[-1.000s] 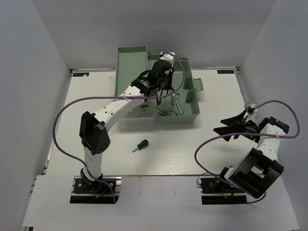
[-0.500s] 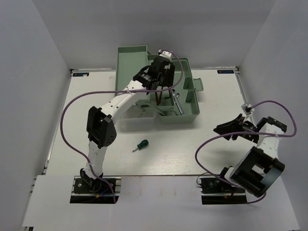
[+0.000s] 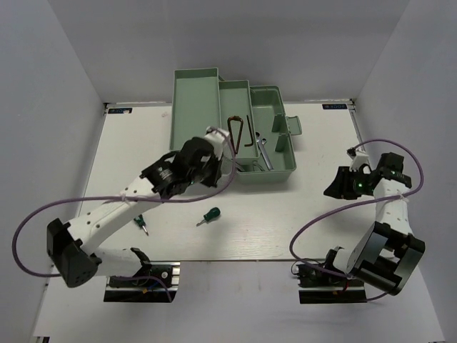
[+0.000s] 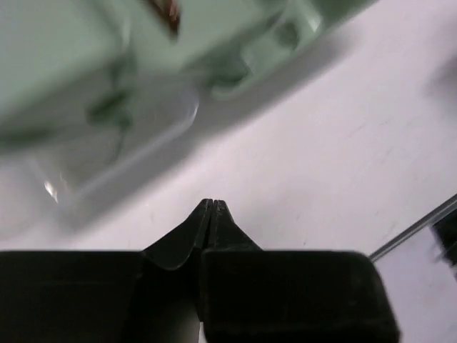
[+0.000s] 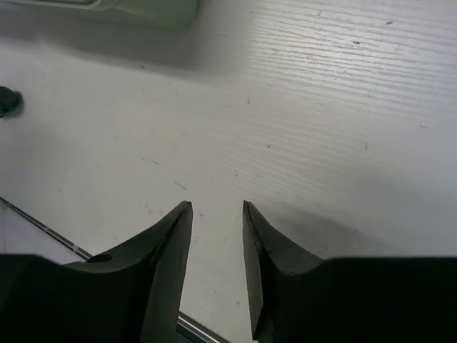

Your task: Sort the tools into containers

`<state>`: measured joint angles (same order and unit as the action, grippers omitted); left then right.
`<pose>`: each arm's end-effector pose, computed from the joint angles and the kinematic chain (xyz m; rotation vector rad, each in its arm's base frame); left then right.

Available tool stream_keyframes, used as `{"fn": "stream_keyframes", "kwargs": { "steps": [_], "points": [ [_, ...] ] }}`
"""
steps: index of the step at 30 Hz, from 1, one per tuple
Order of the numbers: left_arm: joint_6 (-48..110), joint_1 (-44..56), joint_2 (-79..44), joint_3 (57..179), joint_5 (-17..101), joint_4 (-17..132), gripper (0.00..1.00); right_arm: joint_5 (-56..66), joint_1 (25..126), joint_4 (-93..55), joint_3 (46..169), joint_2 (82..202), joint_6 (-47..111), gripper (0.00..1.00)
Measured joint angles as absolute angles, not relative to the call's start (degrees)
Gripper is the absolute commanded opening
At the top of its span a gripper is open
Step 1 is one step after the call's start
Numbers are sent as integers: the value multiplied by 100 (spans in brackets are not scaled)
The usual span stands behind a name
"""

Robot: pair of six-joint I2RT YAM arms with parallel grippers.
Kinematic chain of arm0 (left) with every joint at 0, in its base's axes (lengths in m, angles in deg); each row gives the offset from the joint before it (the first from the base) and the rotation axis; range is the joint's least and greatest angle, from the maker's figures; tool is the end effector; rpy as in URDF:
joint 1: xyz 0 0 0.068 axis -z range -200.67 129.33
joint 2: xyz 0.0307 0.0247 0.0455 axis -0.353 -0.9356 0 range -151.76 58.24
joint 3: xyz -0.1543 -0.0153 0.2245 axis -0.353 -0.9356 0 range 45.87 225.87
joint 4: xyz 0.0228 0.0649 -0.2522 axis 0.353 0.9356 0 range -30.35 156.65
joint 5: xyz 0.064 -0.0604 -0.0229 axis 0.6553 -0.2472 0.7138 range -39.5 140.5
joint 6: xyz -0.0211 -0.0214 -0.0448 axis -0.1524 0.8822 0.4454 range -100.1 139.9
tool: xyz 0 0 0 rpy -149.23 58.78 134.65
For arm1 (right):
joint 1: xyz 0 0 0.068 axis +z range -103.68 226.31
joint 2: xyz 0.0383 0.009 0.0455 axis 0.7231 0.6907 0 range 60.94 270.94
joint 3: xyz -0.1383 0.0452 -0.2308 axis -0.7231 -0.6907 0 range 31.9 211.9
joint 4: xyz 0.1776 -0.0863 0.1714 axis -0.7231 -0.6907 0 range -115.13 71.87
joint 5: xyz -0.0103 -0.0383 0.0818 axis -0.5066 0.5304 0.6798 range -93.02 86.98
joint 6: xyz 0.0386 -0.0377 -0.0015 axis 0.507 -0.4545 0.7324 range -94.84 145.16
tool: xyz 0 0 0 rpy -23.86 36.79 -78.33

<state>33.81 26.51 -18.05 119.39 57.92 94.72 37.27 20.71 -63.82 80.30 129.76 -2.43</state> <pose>0.2014 -0.2106 0.3510 0.5782 2.1855 -0.4360 0.2047 -0.0725 0.2379 -0.2287 2.4051 0.5618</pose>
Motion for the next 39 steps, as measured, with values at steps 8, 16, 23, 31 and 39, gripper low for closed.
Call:
{"fn": "stream_keyframes", "kwargs": {
  "steps": [8,16,23,31,39],
  "points": [
    [3495,2815,-1851,10162,5661,9912,77,3299,2827,-6135,8100,12993,432,52],
    [3154,2979,-2820,10135,5532,9429,77,3231,3221,-5727,7670,12989,869,56],
    [3099,3016,-3617,10197,5729,9162,69,3292,3247,-5650,7624,12801,935,57],
    [3276,3145,-3901,10407,6116,9402,0,3566,3247,-5606,7591,12403,935,57],
    [3029,3272,-2470,11113,4923,9846,0,3837,3247,-5659,7517,11796,742,0]
  ]
}}
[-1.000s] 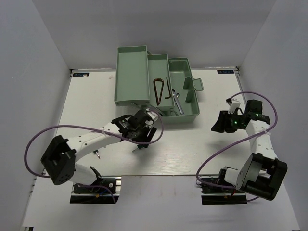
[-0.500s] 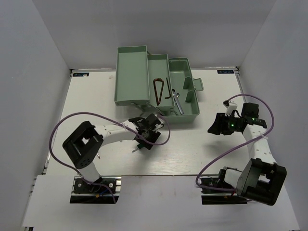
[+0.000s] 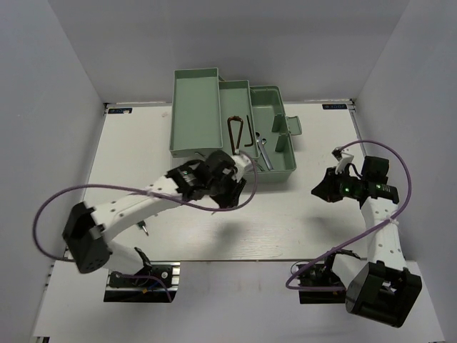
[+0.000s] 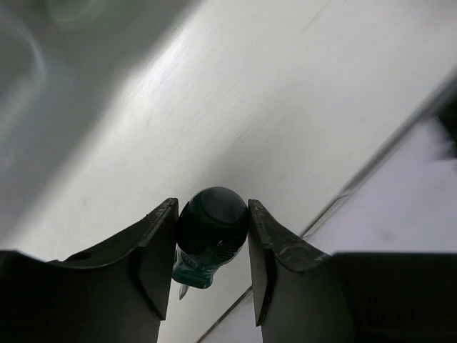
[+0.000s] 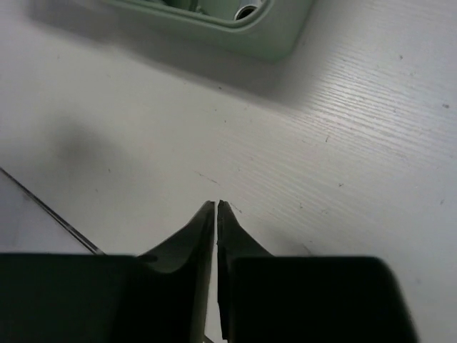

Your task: Sort the tools into containers

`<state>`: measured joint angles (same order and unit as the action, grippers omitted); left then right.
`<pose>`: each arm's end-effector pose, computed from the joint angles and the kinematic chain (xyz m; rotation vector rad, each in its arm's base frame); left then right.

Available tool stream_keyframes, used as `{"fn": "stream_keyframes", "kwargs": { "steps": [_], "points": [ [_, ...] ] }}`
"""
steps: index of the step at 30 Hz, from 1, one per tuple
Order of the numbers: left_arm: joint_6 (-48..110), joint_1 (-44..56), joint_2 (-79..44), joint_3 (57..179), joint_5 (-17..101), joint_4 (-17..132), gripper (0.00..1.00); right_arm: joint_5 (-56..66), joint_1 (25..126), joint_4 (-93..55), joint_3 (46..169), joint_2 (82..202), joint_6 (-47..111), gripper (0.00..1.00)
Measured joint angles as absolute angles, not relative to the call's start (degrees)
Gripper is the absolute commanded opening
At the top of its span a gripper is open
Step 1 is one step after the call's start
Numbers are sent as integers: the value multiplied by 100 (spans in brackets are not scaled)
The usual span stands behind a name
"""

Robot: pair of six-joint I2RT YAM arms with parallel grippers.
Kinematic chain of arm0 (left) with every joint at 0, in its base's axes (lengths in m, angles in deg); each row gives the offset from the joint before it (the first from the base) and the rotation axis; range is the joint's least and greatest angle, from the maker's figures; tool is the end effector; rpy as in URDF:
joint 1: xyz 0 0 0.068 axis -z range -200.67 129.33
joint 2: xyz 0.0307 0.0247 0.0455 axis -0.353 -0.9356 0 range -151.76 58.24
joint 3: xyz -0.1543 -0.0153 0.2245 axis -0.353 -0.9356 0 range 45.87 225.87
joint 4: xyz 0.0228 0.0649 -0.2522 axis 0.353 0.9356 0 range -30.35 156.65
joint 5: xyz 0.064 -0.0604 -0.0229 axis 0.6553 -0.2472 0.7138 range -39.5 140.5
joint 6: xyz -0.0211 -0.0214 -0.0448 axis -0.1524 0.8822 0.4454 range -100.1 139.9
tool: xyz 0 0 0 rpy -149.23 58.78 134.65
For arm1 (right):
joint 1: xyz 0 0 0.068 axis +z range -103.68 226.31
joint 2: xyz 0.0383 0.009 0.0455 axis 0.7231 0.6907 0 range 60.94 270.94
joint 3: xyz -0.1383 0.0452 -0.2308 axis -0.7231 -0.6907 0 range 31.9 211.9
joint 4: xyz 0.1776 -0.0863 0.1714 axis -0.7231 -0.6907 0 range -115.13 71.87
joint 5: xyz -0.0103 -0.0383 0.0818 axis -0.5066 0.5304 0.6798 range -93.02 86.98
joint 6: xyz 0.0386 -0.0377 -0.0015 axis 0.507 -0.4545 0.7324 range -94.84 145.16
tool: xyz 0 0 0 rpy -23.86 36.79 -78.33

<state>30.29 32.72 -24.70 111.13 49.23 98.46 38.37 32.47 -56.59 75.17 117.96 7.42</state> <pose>0.1781 -0.2410 0.2669 0.9690 2.4359 -0.4418 0.1902 -0.0226 0.2554 -0.3685 2.2462 0.6102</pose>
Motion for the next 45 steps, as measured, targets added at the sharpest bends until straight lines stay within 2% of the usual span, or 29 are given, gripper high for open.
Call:
{"fn": "stream_keyframes", "kwargs": {
  "steps": [4,9,14,18,20,22,23,26,27,29,31,33,37,38,39,40,41,42,45],
  "points": [
    [2907,3232,-1633,12299,4691,9634,0,4092,3247,-5829,7519,11717,631,0],
    [3274,3106,-1314,13342,6245,9389,0,4374,3247,-5991,7519,11724,513,0],
    [3604,2640,-1917,13845,8155,9451,0,4521,3247,-6022,7519,11640,504,0],
    [3537,2179,-2859,14332,8763,9501,1,4560,3245,-6022,7519,11573,511,0],
    [3486,1958,-3340,14564,8820,9479,6,4564,3245,-6019,7519,11546,517,0],
    [3440,1753,-3735,14701,8807,9479,23,4567,3245,-6019,7519,11527,517,0],
    [3434,1665,-3888,14719,8791,9477,38,4575,3245,-6019,7519,11525,520,5],
    [3440,1425,-4175,14719,8708,9553,69,4584,3245,-6024,7517,11525,535,28],
    [3453,1364,-4214,14719,8680,9582,72,4586,3245,-6026,7519,11525,537,46],
    [3543,1259,-4192,14719,8651,9601,79,4604,3245,-6043,7517,11525,539,66],
    [3718,1215,-4054,14715,8660,9691,83,4606,3245,-6052,7517,11525,550,91],
    [4006,1189,-3770,14636,8693,9851,89,4597,3247,-6048,7517,11522,524,91],
    [4883,1034,-2461,13506,8717,10165,89,4626,3301,-5947,7519,11496,524,91],
    [5069,946,-2055,13086,8706,10233,89,4669,3339,-5888,7528,11509,524,88],
    [5351,800,-1456,12441,8710,10390,89,4750,3393,-5847,7567,11553,528,77],
    [5501,728,-1187,12149,8713,10502,89,4840,3468,-5816,7650,11647,517,62],
    [5711,605,-844,11716,8699,10504,89,4940,3564,-5840,7785,11793,539,18],
    [5932,489,-527,11279,8664,10648,89,5061,3677,-5805,7971,12003,550,1],
    [6564,321,-127,10247,8529,10926,89,5233,4058,-5659,8330,12478,662,0]
  ]
}}
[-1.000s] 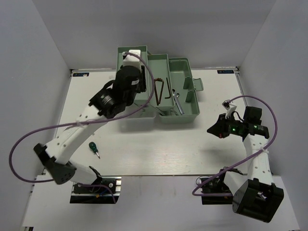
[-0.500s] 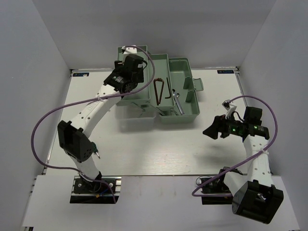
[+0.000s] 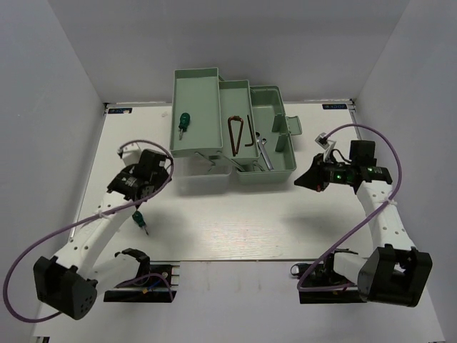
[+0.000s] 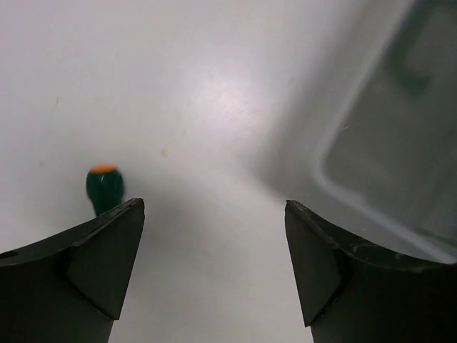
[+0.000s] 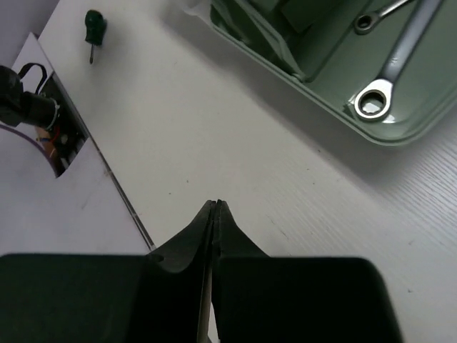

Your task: Sort the tools into containers

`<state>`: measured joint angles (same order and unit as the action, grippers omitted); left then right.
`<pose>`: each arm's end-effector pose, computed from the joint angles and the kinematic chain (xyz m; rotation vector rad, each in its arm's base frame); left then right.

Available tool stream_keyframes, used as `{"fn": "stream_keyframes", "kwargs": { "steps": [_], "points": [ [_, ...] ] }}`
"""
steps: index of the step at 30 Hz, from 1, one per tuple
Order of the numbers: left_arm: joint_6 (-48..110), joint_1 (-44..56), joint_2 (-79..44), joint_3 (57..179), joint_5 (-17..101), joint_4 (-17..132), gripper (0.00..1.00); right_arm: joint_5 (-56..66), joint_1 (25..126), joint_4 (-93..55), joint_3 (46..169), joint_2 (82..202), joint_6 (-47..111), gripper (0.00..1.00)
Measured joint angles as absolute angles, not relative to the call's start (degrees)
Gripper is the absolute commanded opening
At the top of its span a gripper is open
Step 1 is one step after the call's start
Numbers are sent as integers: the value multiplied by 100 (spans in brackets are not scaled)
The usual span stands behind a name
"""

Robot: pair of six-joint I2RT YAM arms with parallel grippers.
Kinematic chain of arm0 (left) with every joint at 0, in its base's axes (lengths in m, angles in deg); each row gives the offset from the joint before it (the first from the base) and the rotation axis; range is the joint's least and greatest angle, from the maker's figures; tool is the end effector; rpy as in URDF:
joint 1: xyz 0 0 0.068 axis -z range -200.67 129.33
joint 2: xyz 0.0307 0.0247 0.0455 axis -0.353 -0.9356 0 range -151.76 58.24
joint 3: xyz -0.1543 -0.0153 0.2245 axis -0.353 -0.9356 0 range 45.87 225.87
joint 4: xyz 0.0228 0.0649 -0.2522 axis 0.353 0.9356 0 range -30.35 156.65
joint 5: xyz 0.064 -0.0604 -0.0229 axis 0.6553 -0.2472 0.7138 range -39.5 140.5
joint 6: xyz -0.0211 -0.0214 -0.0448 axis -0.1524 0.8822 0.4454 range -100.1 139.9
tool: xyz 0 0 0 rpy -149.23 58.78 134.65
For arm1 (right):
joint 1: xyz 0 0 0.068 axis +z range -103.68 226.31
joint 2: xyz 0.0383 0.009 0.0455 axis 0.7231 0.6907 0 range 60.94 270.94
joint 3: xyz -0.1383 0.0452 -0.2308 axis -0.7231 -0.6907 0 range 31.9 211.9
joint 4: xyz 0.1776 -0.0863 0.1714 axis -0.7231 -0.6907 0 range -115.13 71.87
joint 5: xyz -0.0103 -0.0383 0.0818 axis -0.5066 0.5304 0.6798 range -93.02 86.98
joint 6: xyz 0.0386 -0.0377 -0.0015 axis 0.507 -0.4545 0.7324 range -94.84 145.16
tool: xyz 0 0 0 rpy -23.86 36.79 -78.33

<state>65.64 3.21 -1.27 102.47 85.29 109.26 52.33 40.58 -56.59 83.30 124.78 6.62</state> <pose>0.1880 -0.0610 0.3065 -0.6678 2.1849 0.1443 0.2169 0.0077 0.2831 -0.6316 2.0718 0.9327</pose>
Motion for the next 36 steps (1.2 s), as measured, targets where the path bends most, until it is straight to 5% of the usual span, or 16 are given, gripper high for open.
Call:
{"fn": "stream_keyframes", "kwargs": {
  "steps": [23,29,32,36],
  "points": [
    [8251,-859,-1388,8448,8205,10900,91,5152,4504,-5582,8072,12419,506,0],
    [8100,-1091,-1814,8293,8208,10419,79,5146,4440,-5593,8072,12419,502,0],
    [8033,-1185,-1873,8275,8190,10137,64,5146,4405,-5617,8072,12419,502,0],
    [7873,-1257,-1934,8271,8149,9818,22,5135,4351,-5652,8072,12419,504,0]
  ]
}}
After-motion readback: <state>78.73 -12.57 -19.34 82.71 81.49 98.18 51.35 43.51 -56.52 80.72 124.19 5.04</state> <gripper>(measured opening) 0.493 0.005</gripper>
